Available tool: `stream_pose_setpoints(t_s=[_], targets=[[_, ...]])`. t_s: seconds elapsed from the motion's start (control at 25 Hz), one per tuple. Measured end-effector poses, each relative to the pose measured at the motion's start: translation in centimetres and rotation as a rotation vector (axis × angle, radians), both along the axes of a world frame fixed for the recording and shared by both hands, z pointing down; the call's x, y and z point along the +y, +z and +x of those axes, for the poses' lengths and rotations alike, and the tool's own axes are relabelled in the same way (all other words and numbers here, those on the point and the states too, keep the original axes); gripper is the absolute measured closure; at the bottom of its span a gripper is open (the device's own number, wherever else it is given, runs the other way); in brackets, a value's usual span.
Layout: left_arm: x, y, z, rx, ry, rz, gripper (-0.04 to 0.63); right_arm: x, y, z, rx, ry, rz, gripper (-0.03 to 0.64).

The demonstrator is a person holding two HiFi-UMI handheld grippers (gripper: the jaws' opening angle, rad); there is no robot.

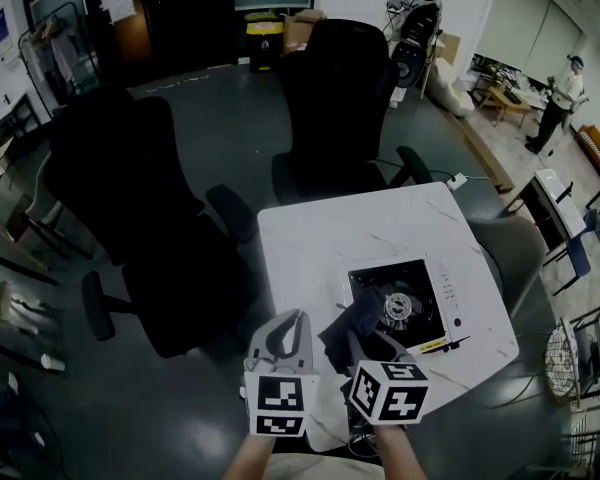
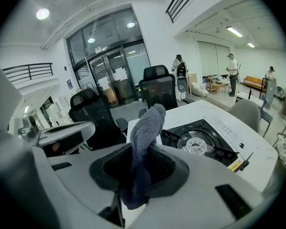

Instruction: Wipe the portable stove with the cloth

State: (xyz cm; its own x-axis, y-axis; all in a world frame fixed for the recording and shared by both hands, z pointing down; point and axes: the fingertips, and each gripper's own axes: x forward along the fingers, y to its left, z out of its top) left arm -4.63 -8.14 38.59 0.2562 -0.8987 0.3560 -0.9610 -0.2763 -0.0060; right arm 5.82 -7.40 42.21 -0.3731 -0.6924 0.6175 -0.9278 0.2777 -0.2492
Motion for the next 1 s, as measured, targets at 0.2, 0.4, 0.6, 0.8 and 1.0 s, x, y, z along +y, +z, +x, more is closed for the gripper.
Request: stream_pose_setpoints(t_s=[0.2,0.4,0.6,0.8,1.0], targets=[[0.5,-0.5,0.7,-0.003,0.012,0.008,0.574,0.8,-0.3,0.4,-0.020,0.021,0.003,0.518],[1.0,-1.0,1.2,-0.001,0.021,0.020,0.574,1.5,-0.6,0.8,-0.030,0.039,0.011,0.518],[1.2,-1.4,1.3,-0.001,0.025,0.025,0.574,2.0,-0.9,1.5,-0.032,0.052,0.014,0.518],[1.3,-1.7,1.7,-0.003,0.036,0.033,0.574,2.4,-1.2,1.9,-0.033,0.061,0.021,0.518],[1.7,-1.5,2.4,-0.003,0.046,0.028,0.574,2.9,-1.3,2.2,-0.035,0.062,0.021,0.518]])
